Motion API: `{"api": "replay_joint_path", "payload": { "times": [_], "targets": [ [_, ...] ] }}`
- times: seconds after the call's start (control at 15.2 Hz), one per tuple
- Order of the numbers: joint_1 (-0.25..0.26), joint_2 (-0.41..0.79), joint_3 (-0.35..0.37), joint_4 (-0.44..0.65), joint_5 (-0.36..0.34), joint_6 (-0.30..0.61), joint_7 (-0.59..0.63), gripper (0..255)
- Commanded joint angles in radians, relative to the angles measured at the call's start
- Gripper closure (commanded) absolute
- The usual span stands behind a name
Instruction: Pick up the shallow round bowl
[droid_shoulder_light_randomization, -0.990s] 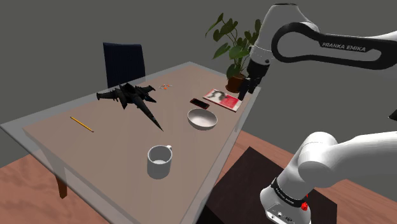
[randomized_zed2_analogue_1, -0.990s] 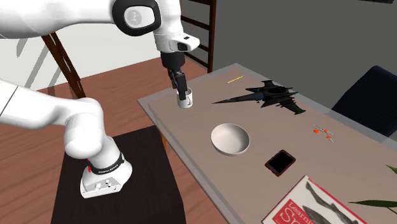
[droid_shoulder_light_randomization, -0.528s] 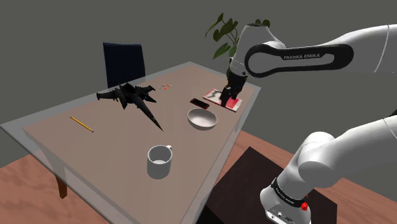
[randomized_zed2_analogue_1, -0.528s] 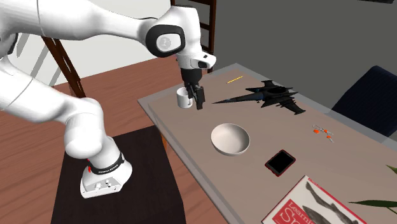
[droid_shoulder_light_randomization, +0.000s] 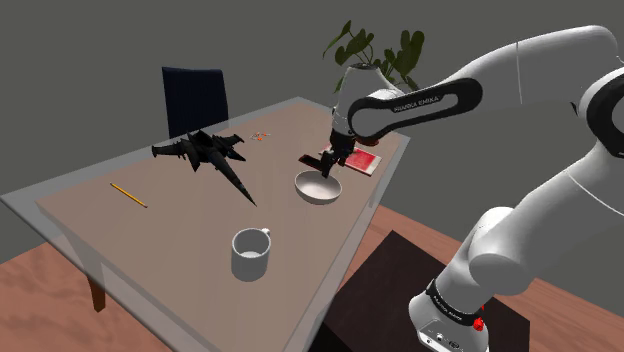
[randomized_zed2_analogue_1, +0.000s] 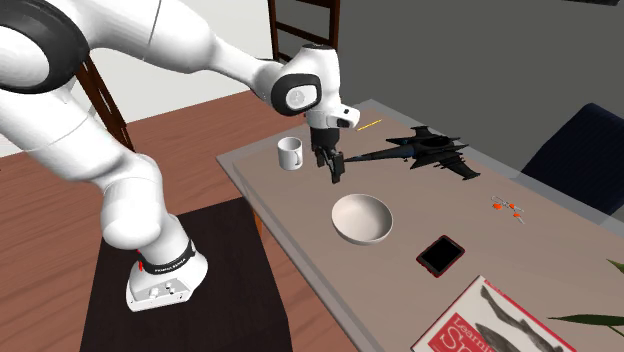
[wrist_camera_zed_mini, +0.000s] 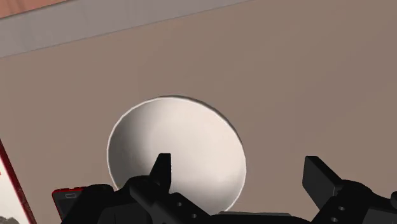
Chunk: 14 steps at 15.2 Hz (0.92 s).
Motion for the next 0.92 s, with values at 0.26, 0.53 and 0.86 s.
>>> {"api": "replay_joint_path", "payload": {
  "times": [0.26,0.53,0.86],
  "targets": [
    [0.005,0.237,0.010,0.091,-0.021,0.151,0.026,0],
    [0.010,0.395,0.013,0.183,-0.038,0.219,0.042,0],
    [0.011,0.438,0.010,0.174,-0.049,0.270,0.053,0]
  ]
}}
